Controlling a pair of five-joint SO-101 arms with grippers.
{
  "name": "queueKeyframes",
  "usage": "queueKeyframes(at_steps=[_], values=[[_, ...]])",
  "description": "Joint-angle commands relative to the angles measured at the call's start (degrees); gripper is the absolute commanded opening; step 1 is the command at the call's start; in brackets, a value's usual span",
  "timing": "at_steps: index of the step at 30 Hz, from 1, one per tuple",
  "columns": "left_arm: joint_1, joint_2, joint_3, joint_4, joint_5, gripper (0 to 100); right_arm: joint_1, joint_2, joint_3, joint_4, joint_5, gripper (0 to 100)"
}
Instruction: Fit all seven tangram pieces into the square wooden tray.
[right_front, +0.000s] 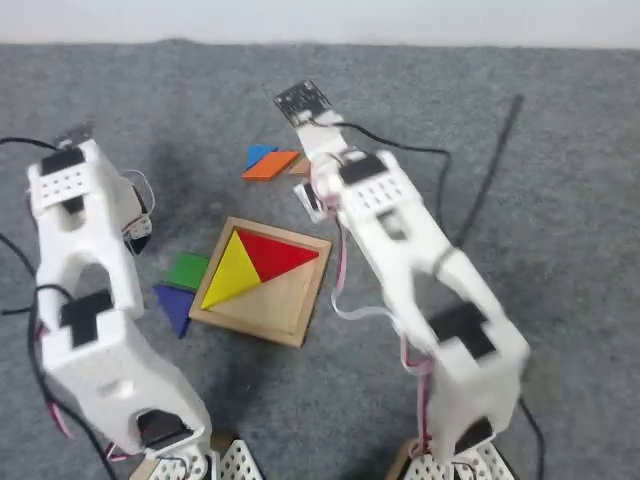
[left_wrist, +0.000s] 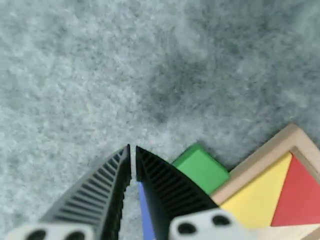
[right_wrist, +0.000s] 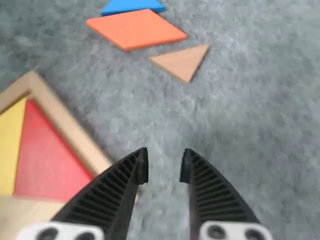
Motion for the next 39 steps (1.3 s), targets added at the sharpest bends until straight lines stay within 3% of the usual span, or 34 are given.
queueKeyframes(at_steps=[1,7,14,23,32,39], values=[[-0.2,-15.5,13.8,-11.5,-0.5,1,0.7,10.2,-21.4,4.3,-3.8,13.8],[-0.6,-21.5,24.3,-25.6,-0.2,1,1.1,26.6,-47.5,8.0,-19.3,13.9],[-4.7,-14.6,21.7,-29.3,7.1,1,1.0,40.7,-69.5,15.0,-36.0,13.9],[-4.6,-11.2,18.2,-26.0,7.1,1,2.5,49.7,-74.5,15.3,-35.9,13.9],[-4.6,-11.2,18.2,-26.0,7.1,1,3.3,51.8,-75.1,13.7,-19.4,13.4],[-3.6,-11.0,18.3,-25.9,7.0,1,3.3,50.0,-79.1,8.7,-17.9,13.3]])
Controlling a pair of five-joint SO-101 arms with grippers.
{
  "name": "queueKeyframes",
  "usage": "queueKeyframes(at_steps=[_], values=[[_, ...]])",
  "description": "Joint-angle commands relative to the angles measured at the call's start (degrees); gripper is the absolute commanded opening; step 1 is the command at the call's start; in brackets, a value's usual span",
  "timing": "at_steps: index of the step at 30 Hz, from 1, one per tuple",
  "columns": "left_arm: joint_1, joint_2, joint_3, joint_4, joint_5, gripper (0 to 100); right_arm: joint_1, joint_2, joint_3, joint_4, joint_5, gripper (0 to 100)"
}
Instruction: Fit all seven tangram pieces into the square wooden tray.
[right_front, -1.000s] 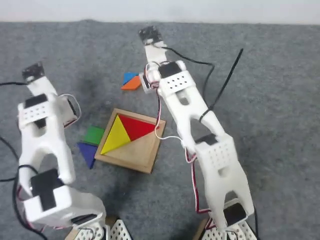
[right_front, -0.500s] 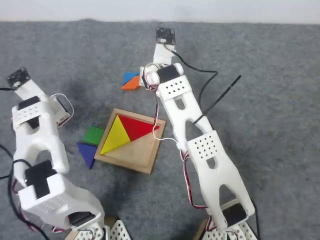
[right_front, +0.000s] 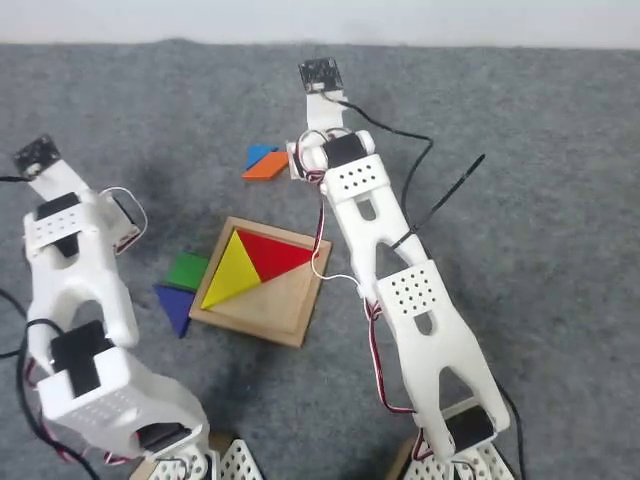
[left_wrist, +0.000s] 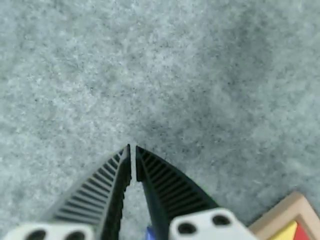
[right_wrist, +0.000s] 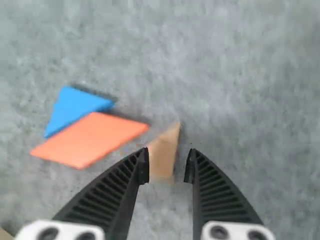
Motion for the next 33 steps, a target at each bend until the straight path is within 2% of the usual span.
queueKeyframes(at_steps=[1,5,9,11,14,18,23,27,30,33], values=[[0.7,-0.2,-2.5,0.9,0.4,1,1.1,-2.9,-3.4,-6.9,2.7,13.2],[0.6,-0.2,-2.5,0.9,0.4,1,0.3,-0.5,-0.4,-10.2,8.8,13.2],[0.7,-0.2,-2.5,0.9,0.4,1,0.0,0.0,1.8,-9.8,11.0,12.7],[0.7,-0.2,-2.5,0.9,0.4,1,-0.1,0.0,1.8,-9.2,12.5,8.4],[0.7,-0.1,-2.5,1.0,0.4,1,0.0,0.1,1.7,-6.5,12.9,0.1],[0.8,-0.1,-2.5,1.0,0.4,1,0.7,0.0,1.2,-0.4,13.6,1.8],[0.8,-0.1,-2.5,1.0,0.4,1,0.7,-2.0,1.1,8.8,24.2,0.7],[0.8,-0.1,-2.5,1.0,0.4,1,-0.4,-5.7,-4.2,11.6,25.5,0.7],[0.8,-0.1,-2.5,1.0,0.4,1,-1.9,-6.7,-9.5,5.1,25.3,0.7],[0.4,-0.4,-2.5,1.0,0.4,1,-3.4,-4.6,-9.2,-10.9,25.1,0.7]])
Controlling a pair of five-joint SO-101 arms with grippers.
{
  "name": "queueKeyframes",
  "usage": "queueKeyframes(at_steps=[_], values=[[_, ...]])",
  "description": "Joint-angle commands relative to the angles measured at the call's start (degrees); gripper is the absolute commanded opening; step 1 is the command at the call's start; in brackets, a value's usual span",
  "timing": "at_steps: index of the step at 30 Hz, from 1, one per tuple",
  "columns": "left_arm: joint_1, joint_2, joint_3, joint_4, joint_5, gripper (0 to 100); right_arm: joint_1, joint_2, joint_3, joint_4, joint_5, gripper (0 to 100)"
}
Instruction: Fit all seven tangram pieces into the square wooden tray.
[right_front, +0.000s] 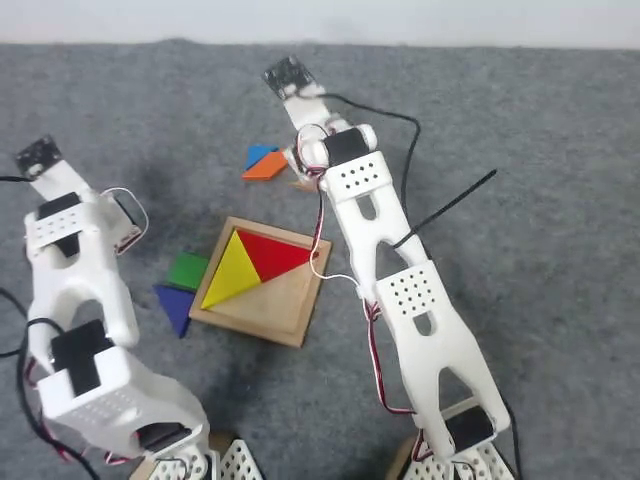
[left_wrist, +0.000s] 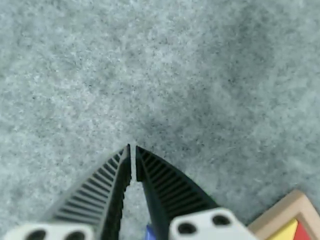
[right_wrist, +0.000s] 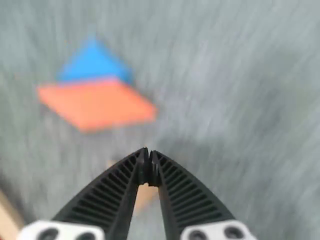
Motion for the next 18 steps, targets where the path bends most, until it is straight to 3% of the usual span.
queueKeyframes(at_steps=[1,4,10,14,18], values=[[0.3,-0.6,-2.5,0.7,0.4,1,-2.7,-2.9,-1.8,-21.1,0.6,0.7],[0.3,-0.6,-2.5,0.6,0.5,1,-2.8,0.2,3.4,-33.3,0.6,0.7],[0.5,-0.6,-2.5,0.6,0.5,1,-2.8,0.8,15.7,-37.3,0.5,0.8],[0.5,-0.5,-2.5,0.6,0.5,1,-4.5,0.8,18.1,-31.4,0.5,0.8],[0.6,-0.4,-2.5,0.6,0.5,1,-5.3,-0.3,13.4,-17.1,0.5,0.8]])
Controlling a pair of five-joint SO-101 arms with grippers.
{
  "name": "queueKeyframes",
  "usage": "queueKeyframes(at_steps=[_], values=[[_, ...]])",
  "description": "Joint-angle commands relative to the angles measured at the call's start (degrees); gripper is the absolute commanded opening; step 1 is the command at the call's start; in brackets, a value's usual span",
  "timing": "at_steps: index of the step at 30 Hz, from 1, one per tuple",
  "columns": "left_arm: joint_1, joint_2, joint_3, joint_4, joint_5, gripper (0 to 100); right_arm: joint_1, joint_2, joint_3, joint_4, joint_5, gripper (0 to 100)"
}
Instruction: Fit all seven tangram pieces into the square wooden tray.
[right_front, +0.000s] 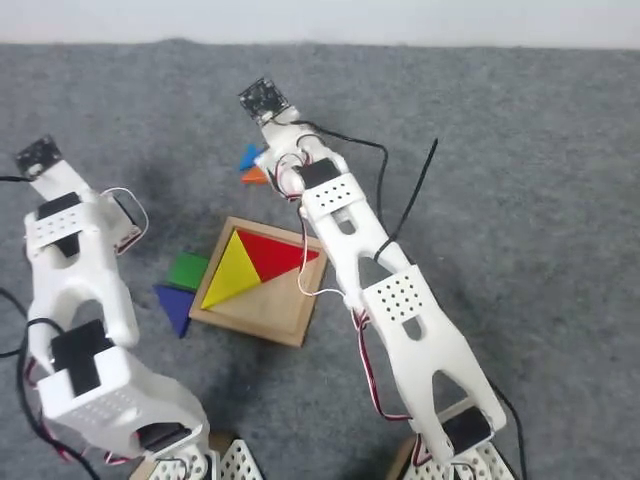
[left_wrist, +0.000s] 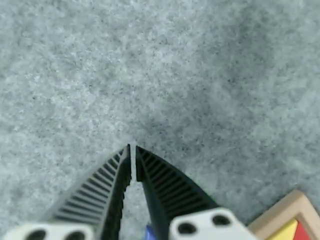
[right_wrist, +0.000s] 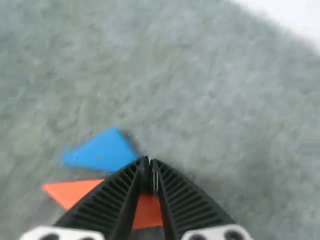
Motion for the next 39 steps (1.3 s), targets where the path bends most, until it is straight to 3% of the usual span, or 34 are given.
queueKeyframes(at_steps=[1,12,20,24,29,33,37,39], values=[[0.6,-0.4,-2.5,0.6,0.5,1,-1.3,-3.1,-5.8,13.3,0.4,0.8],[2.9,-0.1,-2.6,-0.1,0.4,1,-1.4,-8.7,-21.8,41.8,0.9,0.8],[16.2,0.1,-5.8,-12.4,0.3,1,6.7,-26.7,-21.9,53.8,0.8,0.8],[23.5,2.1,-11.8,-12.7,0.6,1,12.6,-36.4,-20.5,56.7,0.9,0.8],[28.9,15.7,-27.6,-3.9,0.6,1,15.5,-45.9,-9.6,56.7,1.0,0.8],[29.2,28.2,-44.6,5.5,0.6,1,14.5,-56.7,8.4,56.4,1.0,0.8],[29.4,39.1,-60.6,10.9,0.6,1,12.0,-67.6,27.0,55.7,8.2,0.9],[29.8,44.0,-68.4,14.2,0.6,1,12.1,-72.7,36.6,52.4,7.6,0.9]])
